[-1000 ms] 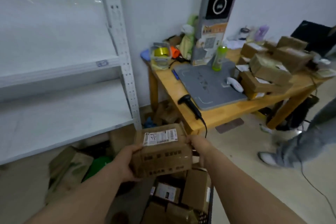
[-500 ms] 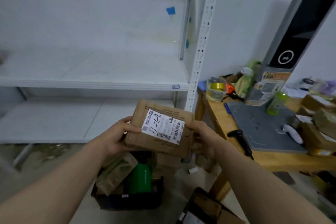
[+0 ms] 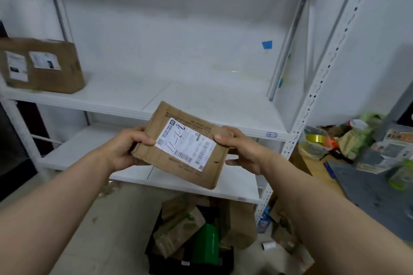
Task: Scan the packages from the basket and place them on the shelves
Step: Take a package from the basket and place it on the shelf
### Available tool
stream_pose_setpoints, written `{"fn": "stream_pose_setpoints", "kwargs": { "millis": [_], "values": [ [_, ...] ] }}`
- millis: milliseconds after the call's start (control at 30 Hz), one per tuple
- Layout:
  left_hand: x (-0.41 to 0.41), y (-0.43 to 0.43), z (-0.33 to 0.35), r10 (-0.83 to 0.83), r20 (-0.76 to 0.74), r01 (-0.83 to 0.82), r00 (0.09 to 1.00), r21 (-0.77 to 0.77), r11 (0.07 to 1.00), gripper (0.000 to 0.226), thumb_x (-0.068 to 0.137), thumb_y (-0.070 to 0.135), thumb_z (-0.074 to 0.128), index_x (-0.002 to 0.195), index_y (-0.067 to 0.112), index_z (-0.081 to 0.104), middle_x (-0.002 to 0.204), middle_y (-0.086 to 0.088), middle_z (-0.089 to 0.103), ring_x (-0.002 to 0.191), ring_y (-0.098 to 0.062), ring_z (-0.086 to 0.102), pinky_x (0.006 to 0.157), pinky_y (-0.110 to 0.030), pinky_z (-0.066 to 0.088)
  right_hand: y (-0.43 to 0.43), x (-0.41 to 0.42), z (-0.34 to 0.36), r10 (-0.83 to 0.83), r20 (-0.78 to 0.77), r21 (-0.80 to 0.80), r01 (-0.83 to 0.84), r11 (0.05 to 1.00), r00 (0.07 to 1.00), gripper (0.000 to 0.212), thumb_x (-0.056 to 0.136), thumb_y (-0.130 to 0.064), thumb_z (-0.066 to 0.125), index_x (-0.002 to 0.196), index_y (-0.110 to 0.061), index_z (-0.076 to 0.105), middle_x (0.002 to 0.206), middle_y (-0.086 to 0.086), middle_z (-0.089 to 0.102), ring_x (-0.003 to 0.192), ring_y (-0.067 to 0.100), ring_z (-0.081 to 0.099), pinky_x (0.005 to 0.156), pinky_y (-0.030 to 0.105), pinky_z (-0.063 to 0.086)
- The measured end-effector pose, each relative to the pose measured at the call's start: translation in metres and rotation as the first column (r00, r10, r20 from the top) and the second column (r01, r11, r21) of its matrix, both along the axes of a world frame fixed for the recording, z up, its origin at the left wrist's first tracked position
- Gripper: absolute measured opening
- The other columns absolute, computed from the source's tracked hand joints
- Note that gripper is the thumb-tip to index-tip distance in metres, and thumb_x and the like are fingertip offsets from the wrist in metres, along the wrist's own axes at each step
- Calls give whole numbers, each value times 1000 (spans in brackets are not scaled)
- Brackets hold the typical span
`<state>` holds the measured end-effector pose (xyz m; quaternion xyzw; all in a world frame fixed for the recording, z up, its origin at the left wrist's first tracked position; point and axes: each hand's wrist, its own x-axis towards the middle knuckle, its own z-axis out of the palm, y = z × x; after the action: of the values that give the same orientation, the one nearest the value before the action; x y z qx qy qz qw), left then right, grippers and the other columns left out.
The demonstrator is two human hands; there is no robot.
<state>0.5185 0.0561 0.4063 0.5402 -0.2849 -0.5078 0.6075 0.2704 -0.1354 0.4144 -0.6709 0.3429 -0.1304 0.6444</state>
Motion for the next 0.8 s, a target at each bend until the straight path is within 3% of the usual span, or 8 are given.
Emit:
{"fn": "stream_pose_setpoints", "kwargs": {
  "millis": [200,267,333,400,500,567,667,800],
  "values": [
    [44,20,-20,47,-96,-48,994,-11,999,102,28,12,87,126,20,60,123,-17,69,92,-34,70,82,-54,52,16,72,0,52,46,-20,-51,999,998,95,72,-39,90,146,-47,31,115,-8,75,115,19,67,101,56,48],
    [54,20,-28,66,-29,-64,997,58,996,105,46,4,78,143,23,44,129,-15,66,108,-34,64,87,-56,47,18,85,3,19,9,-51,-19,999,1000,104,72,-33,91,151,-42,24,116,-5,73,110,19,69,91,47,54],
    [62,13,-31,112,82,-120,990,107,987,123,53,4,77,157,32,18,146,-7,51,139,-31,40,111,-62,27,17,92,4,32,-67,-100,-38,994,997,110,69,-27,93,152,-38,22,122,0,66,107,22,69,81,41,58],
    [60,1,-25,35,224,-63,974,122,991,136,56,3,87,159,35,4,164,-4,21,152,-27,14,120,-49,9,14,95,3,78,-178,-181,-110,977,981,118,59,-27,97,152,-36,24,127,2,60,110,25,67,90,45,58],
    [47,-27,-16,-226,407,150,885,210,966,128,72,2,86,159,39,-1,168,1,5,154,-25,8,120,-43,17,9,97,2,147,-356,-288,-257,922,923,116,57,-27,96,151,-36,28,136,1,53,117,26,60,101,48,53],
    [32,-50,-17,-395,435,271,809,319,908,131,70,0,86,158,41,-2,166,-2,15,151,-28,20,116,-43,30,4,95,0,191,-417,-311,-337,889,889,110,63,-23,94,150,-38,29,137,-3,51,120,24,57,102,47,53],
    [9,-83,-32,-545,394,398,740,396,828,132,59,-2,88,153,47,9,138,-9,57,125,-30,58,98,-49,54,-12,83,-5,212,-437,-325,-373,869,874,106,68,-16,91,152,-35,30,132,-6,51,118,20,57,98,44,56],
    [-24,-131,-59,-580,378,394,721,466,792,115,59,2,88,147,42,27,123,-6,67,110,-27,67,86,-46,61,-55,44,-26,214,-465,-258,-363,895,859,108,71,-13,90,154,-36,25,148,-1,43,124,25,54,100,45,55]
  ]
}}
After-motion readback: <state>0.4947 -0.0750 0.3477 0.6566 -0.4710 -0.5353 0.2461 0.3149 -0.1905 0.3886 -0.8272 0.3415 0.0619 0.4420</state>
